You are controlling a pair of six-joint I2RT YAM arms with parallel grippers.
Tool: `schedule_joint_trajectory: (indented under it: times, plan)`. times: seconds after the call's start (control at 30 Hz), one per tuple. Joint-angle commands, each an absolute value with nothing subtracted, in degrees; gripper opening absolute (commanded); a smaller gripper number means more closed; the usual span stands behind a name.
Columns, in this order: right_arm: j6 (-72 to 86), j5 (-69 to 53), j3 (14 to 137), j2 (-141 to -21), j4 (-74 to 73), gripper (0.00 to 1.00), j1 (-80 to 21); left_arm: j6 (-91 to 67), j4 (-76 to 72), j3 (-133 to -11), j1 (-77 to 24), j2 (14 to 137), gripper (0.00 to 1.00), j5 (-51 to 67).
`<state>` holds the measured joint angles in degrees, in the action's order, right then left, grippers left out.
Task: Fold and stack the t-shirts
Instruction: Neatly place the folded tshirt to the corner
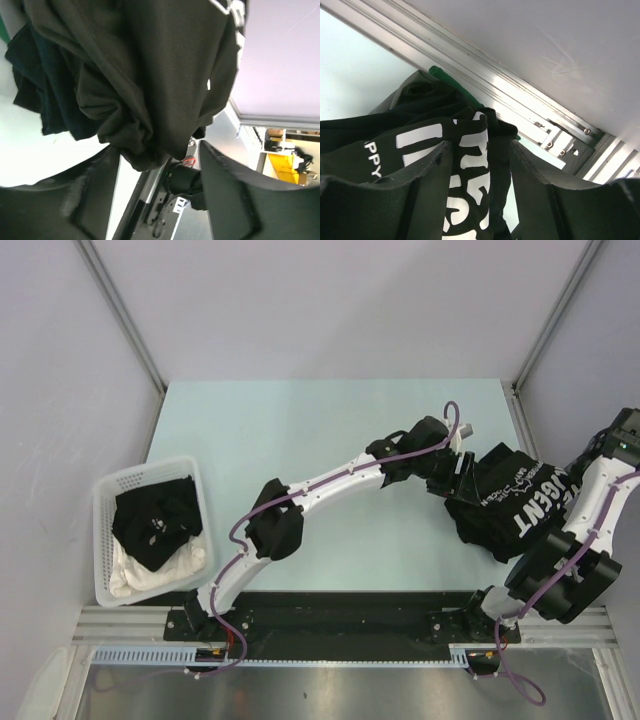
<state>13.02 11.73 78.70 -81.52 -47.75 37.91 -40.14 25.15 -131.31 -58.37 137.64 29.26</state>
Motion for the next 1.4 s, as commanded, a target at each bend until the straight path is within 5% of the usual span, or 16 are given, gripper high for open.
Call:
schedule_joint_trajectory:
  times: [0.0,0.03,0.07,0.6,0.9,0.97,1.0,1.37]
  plan:
    - [13.1,12.7,79.4,-78.4,-45.1,0.54,37.5,-39.0,25.6,-129.6,-58.2,134.0,0.75,30.2]
    - [13.2,12.4,79.3,-78.1,-45.2,0.54,37.5,-38.8,25.7,-128.8,-58.2,133.8,0.98,30.0]
    - [13.3,12.0,79.4,-78.0,-45.3,0.54,37.5,-38.4,25.5,-128.4,-58.2,133.5,1.00,29.6]
    - [13.5,5.9,80.9,-72.1,-44.5,0.72,35.6,-36.0,27.2,-125.2,-56.9,128.9,1.00,26.0]
    - [14.7,0.5,83.1,-68.1,-44.2,0.84,29.7,-29.6,36.5,-121.5,-53.4,121.7,0.99,11.6]
    - [16.9,-4.9,83.1,-66.1,-42.2,0.87,28.1,-28.9,36.8,-116.5,-52.8,117.5,0.99,8.5]
    - [17.7,-7.0,83.0,-65.4,-41.5,0.99,27.4,-28.7,36.1,-114.1,-52.1,115.6,1.00,6.0]
    - [21.4,-13.7,83.1,-63.1,-39.2,1.00,11.1,-31.5,21.7,-81.1,-47.4,93.0,1.00,2.6]
